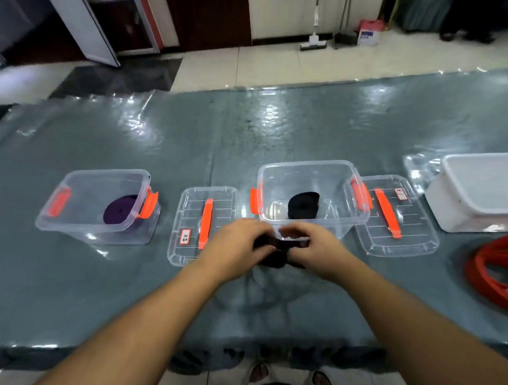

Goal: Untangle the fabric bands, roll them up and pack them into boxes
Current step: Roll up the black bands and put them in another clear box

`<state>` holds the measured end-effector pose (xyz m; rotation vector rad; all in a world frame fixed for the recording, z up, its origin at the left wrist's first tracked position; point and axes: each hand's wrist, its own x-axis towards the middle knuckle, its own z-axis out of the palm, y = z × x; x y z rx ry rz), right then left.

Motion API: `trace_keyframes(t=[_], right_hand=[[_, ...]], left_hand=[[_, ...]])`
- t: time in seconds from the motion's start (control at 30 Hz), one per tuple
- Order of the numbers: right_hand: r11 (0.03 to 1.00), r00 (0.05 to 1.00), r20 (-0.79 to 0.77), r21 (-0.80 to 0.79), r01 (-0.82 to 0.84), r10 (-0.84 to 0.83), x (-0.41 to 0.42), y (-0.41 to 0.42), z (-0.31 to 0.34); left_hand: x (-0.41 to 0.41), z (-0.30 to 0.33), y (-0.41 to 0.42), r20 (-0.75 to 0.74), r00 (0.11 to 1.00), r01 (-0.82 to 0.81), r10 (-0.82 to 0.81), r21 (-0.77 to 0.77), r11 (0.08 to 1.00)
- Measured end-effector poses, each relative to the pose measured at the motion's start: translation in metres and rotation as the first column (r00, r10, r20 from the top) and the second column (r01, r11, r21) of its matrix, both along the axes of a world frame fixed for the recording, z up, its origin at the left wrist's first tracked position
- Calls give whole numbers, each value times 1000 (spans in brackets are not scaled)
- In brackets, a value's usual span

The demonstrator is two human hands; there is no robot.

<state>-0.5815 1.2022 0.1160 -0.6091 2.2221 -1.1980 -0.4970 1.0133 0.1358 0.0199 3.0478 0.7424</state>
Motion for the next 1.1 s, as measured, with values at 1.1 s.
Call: trace_keyframes(t=[1.1], right_hand=[[628, 997, 57, -778, 11, 53, -29, 21, 336]], left_hand=[[-31, 361, 60, -546, 833, 227, 90, 486, 844]])
